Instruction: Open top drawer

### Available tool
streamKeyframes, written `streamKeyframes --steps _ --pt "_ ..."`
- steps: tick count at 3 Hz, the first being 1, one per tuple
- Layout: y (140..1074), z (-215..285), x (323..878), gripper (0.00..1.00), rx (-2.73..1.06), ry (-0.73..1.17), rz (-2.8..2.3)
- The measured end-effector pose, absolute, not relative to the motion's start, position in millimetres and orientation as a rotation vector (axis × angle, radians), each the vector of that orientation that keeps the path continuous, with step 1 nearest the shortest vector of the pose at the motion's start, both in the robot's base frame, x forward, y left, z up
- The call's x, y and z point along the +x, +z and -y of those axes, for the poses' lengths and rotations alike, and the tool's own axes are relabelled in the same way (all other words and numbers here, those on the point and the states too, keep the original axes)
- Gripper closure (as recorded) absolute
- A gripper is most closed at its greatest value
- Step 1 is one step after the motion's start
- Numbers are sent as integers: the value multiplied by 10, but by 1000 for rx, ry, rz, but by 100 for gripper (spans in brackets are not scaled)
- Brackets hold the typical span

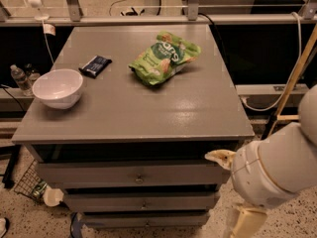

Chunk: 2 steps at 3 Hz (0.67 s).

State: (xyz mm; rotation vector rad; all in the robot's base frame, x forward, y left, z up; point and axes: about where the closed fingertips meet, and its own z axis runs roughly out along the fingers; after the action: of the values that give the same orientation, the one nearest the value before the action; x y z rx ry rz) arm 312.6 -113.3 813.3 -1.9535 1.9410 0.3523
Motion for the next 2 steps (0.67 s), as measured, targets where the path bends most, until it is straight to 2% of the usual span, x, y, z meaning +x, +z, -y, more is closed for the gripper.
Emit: streamKeyframes --steps 2 --pt "7535 987 3518 0 -1863 264 -1988"
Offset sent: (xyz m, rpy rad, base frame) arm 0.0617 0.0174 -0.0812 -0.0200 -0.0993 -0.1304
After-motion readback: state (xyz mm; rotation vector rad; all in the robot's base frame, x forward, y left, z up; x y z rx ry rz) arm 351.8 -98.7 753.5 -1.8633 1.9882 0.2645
